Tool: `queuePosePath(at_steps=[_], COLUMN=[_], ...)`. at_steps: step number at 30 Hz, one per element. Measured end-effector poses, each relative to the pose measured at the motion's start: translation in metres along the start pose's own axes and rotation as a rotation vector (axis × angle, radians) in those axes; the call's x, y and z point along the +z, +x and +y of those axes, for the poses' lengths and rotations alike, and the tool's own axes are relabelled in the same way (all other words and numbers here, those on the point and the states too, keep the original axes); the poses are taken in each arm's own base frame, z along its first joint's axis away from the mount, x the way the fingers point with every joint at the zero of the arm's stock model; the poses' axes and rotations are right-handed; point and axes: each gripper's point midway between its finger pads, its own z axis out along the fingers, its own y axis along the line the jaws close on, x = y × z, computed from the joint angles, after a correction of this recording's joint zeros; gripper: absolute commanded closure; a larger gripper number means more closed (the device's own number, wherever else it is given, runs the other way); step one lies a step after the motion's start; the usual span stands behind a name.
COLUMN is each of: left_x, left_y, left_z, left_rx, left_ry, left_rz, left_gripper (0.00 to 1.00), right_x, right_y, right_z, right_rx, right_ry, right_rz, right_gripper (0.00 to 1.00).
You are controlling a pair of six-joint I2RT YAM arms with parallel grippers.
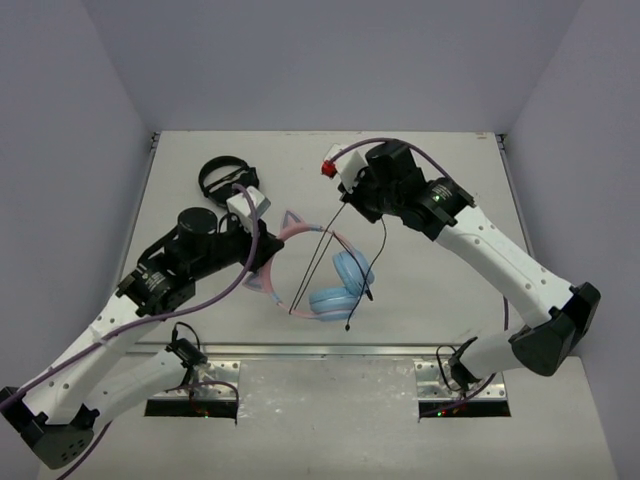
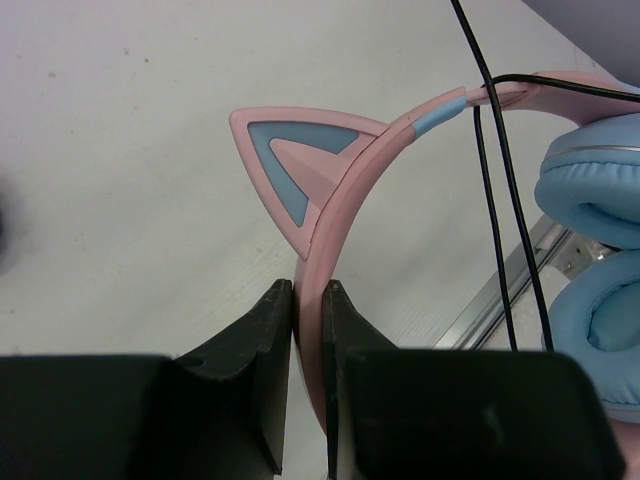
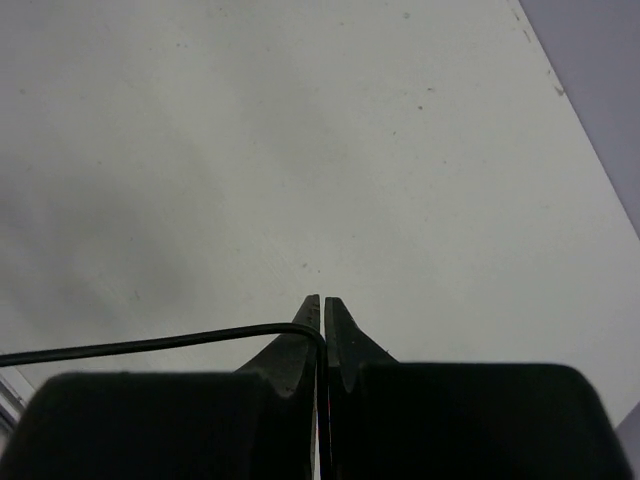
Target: Wrap the headphones
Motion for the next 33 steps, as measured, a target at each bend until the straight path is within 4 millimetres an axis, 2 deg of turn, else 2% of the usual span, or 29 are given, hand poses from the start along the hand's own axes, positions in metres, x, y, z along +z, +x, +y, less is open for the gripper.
queuePosePath(at_steps=[6, 7, 8, 10, 13, 14, 17, 21, 24, 27, 30, 33], left_x=[-0.012, -0.015, -0.019, -0.026, -0.036, -0.040, -0.049, -0.057, -0.058, -0.060, -0.062, -0.066], left_y=[-0.027, -0.032, -0.038, -0.050, -0.070, -0.078, -0.096, -0.121, -0.137, -0.149, -0.161, -0.181], left_z=[0.009, 0.010, 0.011, 0.010, 0.009, 0.008, 0.008, 0.008, 0.009, 0.013, 0.021, 0.028], left_rx=[-0.006, -0.006, -0.007, -0.006, -0.002, -0.003, -0.015, -0.050, -0.068, -0.092, -0.127, -0.169], left_ry=[-0.078, -0.089, -0.098, -0.110, -0.117, -0.121, -0.137, -0.161, -0.176, -0.207, -0.260, -0.316], left_rz=[-0.058, -0.073, -0.089, -0.122, -0.174, -0.194, -0.239, -0.279, -0.296, -0.301, -0.298, -0.316], left_gripper=[1.00, 1.00, 1.00, 1.00, 1.00, 1.00, 1.00, 1.00, 1.00, 0.99, 1.00, 1.00], right_x=[-0.005, -0.006, -0.007, -0.009, -0.009, -0.008, -0.003, 0.008, 0.018, 0.028, 0.036, 0.040], right_y=[0.012, 0.011, 0.010, 0.004, -0.002, -0.003, -0.004, -0.006, -0.007, -0.019, -0.035, -0.047], right_z=[-0.001, 0.000, 0.001, 0.003, 0.008, 0.011, 0.023, 0.049, 0.065, 0.072, 0.075, 0.079], right_rx=[0.100, 0.111, 0.119, 0.141, 0.165, 0.176, 0.219, 0.327, 0.412, 0.481, 0.534, 0.581], right_ry=[-0.011, -0.020, -0.029, -0.051, -0.090, -0.105, -0.159, -0.263, -0.333, -0.387, -0.441, -0.488], right_rz=[-0.052, -0.064, -0.075, -0.103, -0.146, -0.159, -0.192, -0.270, -0.311, -0.354, -0.406, -0.444], right_gripper=[0.93, 0.91, 0.83, 0.78, 0.81, 0.83, 0.84, 0.72, 0.79, 0.89, 0.92, 0.92])
